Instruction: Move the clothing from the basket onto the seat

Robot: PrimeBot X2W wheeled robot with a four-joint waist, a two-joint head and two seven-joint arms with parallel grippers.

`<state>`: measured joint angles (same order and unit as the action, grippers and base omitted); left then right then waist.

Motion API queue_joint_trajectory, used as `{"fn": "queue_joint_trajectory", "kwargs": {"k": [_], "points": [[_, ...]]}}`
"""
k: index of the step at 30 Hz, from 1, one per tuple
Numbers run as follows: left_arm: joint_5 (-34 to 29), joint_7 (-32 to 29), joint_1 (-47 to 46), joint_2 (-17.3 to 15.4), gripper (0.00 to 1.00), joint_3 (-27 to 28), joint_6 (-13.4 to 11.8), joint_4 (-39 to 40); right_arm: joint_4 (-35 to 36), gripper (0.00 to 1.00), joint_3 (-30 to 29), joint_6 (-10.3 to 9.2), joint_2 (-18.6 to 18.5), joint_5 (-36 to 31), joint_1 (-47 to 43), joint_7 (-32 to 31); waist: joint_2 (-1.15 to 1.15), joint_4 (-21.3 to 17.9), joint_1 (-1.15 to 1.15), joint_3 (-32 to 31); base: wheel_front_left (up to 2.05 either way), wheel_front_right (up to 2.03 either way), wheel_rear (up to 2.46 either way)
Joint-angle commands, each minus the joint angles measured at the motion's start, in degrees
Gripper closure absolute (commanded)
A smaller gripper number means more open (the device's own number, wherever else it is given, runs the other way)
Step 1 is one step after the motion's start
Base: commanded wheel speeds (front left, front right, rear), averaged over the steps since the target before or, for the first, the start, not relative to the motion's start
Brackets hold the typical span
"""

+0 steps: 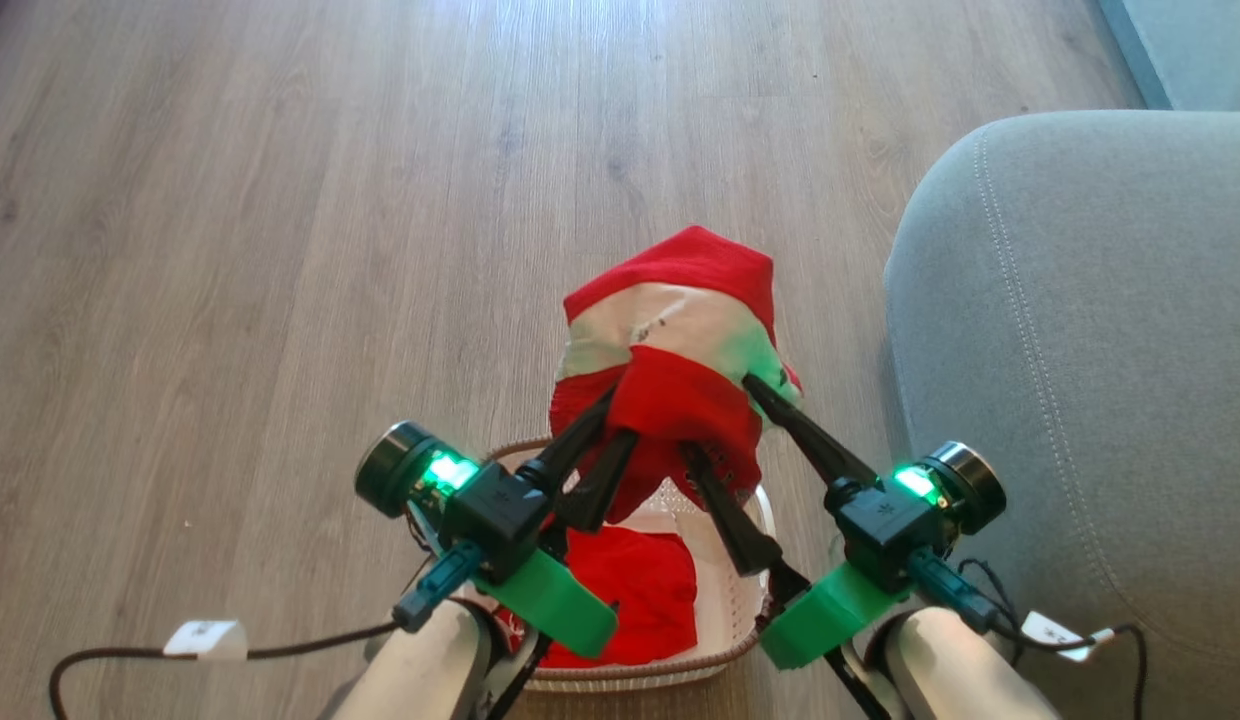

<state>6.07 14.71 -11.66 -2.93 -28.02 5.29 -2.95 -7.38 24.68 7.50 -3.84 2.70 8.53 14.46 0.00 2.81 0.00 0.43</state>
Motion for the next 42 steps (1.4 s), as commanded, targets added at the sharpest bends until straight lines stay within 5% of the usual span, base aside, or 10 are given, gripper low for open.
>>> {"fn": "queue_joint_trajectory", "kwargs": {"k": [1, 10, 11, 12, 13, 25, 26, 27, 42], "points": [[0.3, 0.3, -3.2, 0.0, 1.0, 1.4, -0.2, 1.8, 1.4, 0.0, 0.6, -0.01, 0.9, -0.5, 2.8, 0.5, 0.0, 0.1, 0.0, -0.1, 0.0, 0.0, 0.0], [0.7, 0.3, -3.3, 0.0, 1.0, -2.6, 0.4, 0.8, -0.1, 0.0, 0.4, -0.01, 0.9, -1.1, 4.1, 0.5, 0.0, 0.9, 0.0, -0.4, 0.0, 0.0, 0.0], [0.8, 0.3, -3.3, 0.0, 1.0, -2.9, 0.3, 0.8, -0.3, 0.09, 0.7, -0.01, 1.0, -1.2, 4.2, 0.5, 0.0, 1.0, 0.0, -0.5, 0.0, 0.0, 0.0], [1.0, 0.3, -3.4, 0.0, 1.0, -3.1, 0.3, 0.8, -0.6, 0.63, 0.7, -0.01, 1.0, -1.1, 4.2, 0.5, 0.0, 1.1, 0.0, -0.6, 0.0, 0.0, 0.0], [1.1, 0.3, -3.4, 0.0, 1.0, -3.4, 0.2, 0.7, -0.8, 0.99, 0.5, -0.01, 1.0, -0.8, 4.1, 0.5, 0.0, 1.2, 0.0, -0.6, 0.0, 0.0, 0.0], [1.8, 0.3, -3.2, 0.0, 1.0, -3.7, -0.1, 0.6, -1.0, 1.0, -1.5, -0.01, 1.0, 3.0, 3.4, 0.5, 0.0, 2.3, 0.0, -1.1, 0.0, 0.0, 0.0], [2.0, 0.3, -3.3, 0.0, 0.68, -3.8, 0.1, 1.0, -1.0, 1.0, -1.7, -0.01, 1.0, 3.0, 3.4, 0.5, 0.0, 2.3, 0.0, -1.0, 0.0, 0.0, 0.0], [2.2, 0.3, -3.2, 0.0, 0.0, -3.8, 0.1, 1.2, -1.0, 1.0, -2.1, -0.01, 1.0, 2.9, 3.4, 0.5, 0.0, 2.3, 0.0, -1.0, 0.0, 0.0, 0.0], [-0.5, 0.3, -1.9, -1.2, 0.0, -0.6, 0.9, -1.7, 1.4, 1.0, -14.3, -0.01, 1.0, 3.9, 3.3, 0.5, 0.0, 2.3, 0.0, 0.1, 0.0, 0.0, 0.0]]}}
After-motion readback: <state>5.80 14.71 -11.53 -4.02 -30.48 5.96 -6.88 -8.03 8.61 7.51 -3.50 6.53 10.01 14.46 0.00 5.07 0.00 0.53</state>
